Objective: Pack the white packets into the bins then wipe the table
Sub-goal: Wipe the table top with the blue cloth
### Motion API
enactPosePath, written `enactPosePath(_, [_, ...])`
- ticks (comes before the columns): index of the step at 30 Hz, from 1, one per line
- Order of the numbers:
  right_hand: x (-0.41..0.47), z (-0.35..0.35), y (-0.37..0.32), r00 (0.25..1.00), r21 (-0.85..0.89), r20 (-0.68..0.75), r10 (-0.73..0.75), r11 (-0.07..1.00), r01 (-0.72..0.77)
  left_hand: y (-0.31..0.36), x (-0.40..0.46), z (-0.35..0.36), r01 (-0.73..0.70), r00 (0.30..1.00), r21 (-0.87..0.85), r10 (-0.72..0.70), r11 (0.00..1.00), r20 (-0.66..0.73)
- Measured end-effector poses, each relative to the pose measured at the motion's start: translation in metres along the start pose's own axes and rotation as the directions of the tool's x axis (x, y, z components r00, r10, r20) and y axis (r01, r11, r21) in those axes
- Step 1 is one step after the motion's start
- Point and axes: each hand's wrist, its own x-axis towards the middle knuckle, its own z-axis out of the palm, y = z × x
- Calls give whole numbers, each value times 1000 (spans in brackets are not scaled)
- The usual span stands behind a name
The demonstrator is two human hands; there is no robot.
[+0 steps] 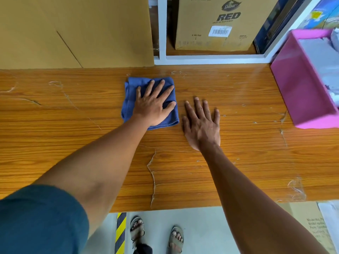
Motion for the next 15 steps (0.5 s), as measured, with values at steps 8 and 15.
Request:
enactPosePath(8, [-3,-3,-1,1000,24,12,-9,1000,9,20,-118,20,-50,997,53,53,997,-53])
enactPosePath(15, [-1,-3,0,1000,22,-2,-4,1000,4,2,-19,0,24,1000,18,-24,1000,-5])
